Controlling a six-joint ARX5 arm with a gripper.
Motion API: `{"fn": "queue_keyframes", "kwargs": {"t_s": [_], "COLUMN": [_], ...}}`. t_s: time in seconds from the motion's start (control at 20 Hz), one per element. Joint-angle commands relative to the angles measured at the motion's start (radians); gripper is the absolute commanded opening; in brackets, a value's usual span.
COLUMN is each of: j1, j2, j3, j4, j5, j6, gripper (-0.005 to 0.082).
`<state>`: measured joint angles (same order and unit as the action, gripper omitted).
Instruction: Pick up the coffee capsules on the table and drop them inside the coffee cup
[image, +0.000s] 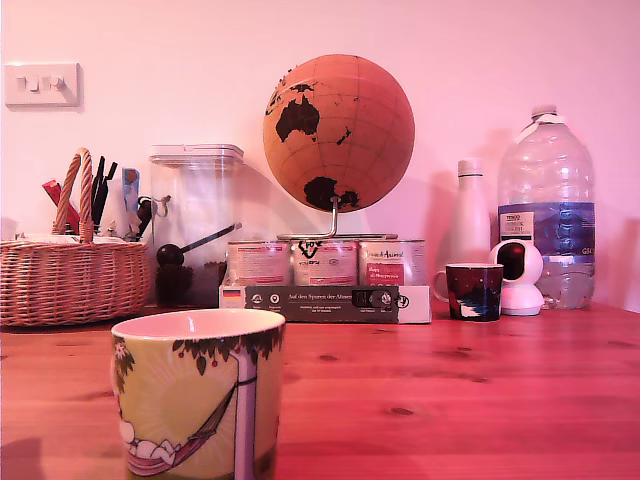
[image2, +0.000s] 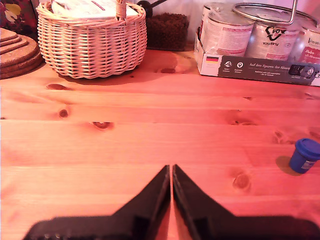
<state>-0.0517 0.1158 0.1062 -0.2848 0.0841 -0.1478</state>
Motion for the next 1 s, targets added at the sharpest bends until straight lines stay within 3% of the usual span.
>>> {"fn": "queue_keyframes", "kwargs": {"t_s": [0.0,0.4,0.7,0.95], "j1": [-0.001,-0.001,-0.001,-0.001], "j2": [-0.039,-0.039,-0.034,0.076], "j3": [-0.022,-0.022,-0.022,-0.018], "j4": [0.052,0.060,0.157,0.220], "j5": [0.118,0.124,0.171,0.227], "j6": [0.084,0.064,0.020,0.005], "gripper": [-0.0019,-0.0019,-0.0019,-0.0019]}}
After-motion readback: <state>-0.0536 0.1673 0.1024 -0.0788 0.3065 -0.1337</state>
